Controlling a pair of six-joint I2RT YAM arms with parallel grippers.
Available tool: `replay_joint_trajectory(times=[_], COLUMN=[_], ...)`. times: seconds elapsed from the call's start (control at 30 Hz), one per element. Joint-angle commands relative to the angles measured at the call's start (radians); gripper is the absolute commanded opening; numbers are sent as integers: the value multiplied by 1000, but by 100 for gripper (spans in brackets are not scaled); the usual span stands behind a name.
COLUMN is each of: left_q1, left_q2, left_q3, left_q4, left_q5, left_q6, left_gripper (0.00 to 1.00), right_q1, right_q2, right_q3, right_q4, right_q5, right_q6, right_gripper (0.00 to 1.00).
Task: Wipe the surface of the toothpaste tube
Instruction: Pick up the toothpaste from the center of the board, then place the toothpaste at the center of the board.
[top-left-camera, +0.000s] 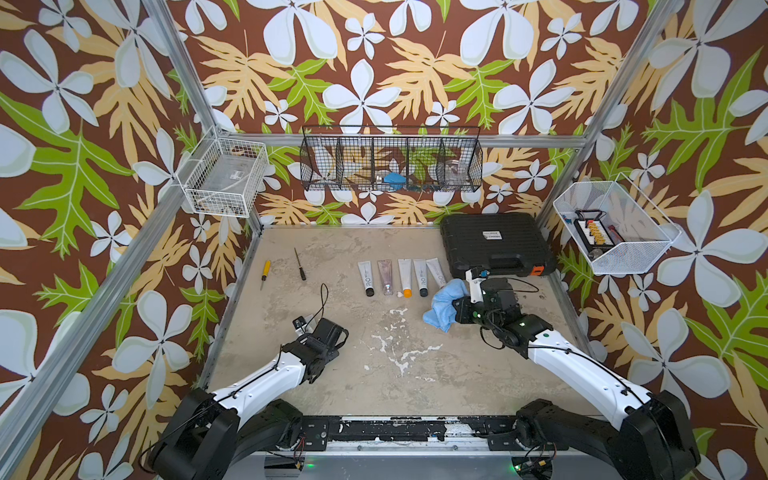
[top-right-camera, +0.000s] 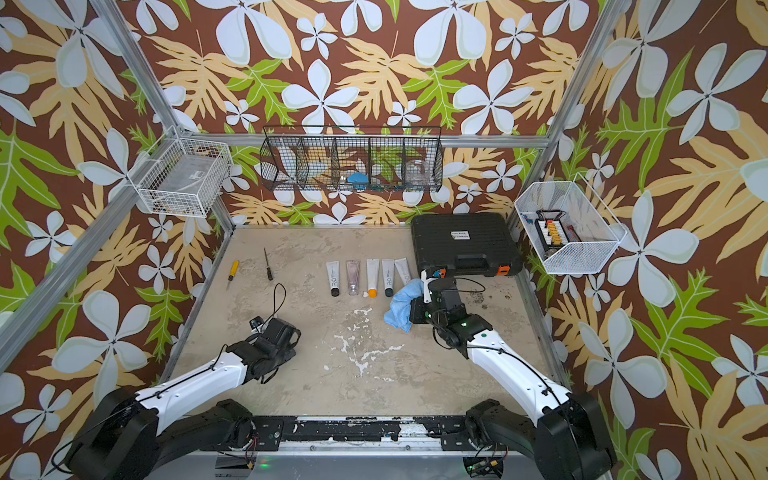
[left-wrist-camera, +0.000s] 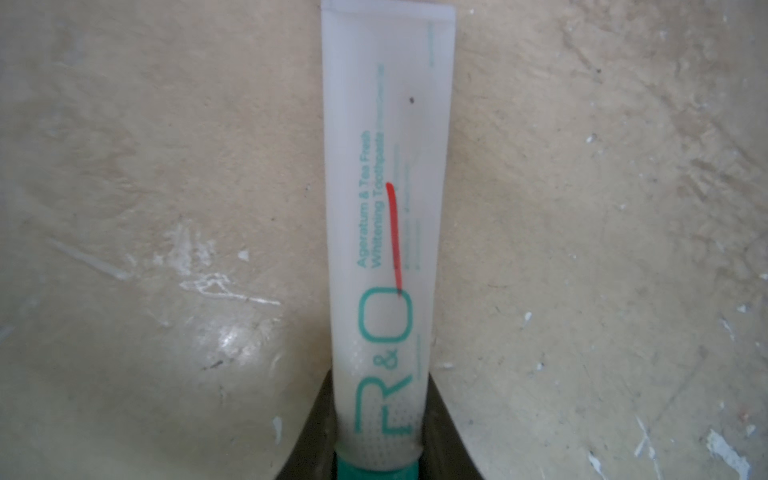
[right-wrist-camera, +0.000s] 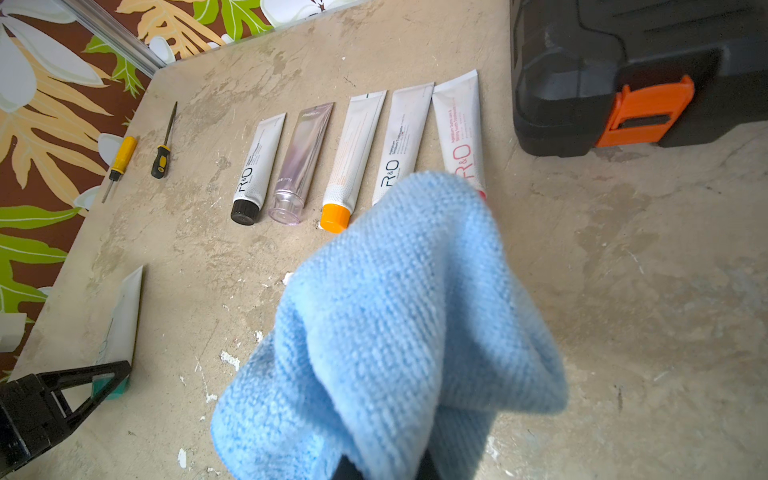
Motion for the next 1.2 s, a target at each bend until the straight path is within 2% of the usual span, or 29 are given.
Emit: replay_joint_trajectory(times=[0.0,0.13,0.37,0.53,0.77,0.93,1.1,1.17], left_q1=[3,-43,-309,-461,-542,-544,-545,-544], left_q2=[-18,-2,126,248,411,480,514,525], left_q3=[4,33,197,298,363,364,364,355], left_q4=[65,113,149,189,279,356,355,363], left_q5=[78,174,91,50,107,192,169,175], left_q6=[131,241,362,482,586,647,668,674], left_gripper=[16,16,16,16,15,14,15,19], right_q1=[1,1,-25,-124,-188,-195,-195,-196], right_q2=[-4,-11,-22,-57,-104,-115,-110,-111], right_q3=[-3,1,16,3,-13,-41,-53,-52], right_q4=[18,12,-15,-33,-68,-67,-55,-54], right_q5=[-1,-1,-7,-62,-64,-75,-100,-102], right_q6=[7,9,5,-16,-43,-39,-32,-30], right_gripper=[0,0,0,0,0,0,0,0])
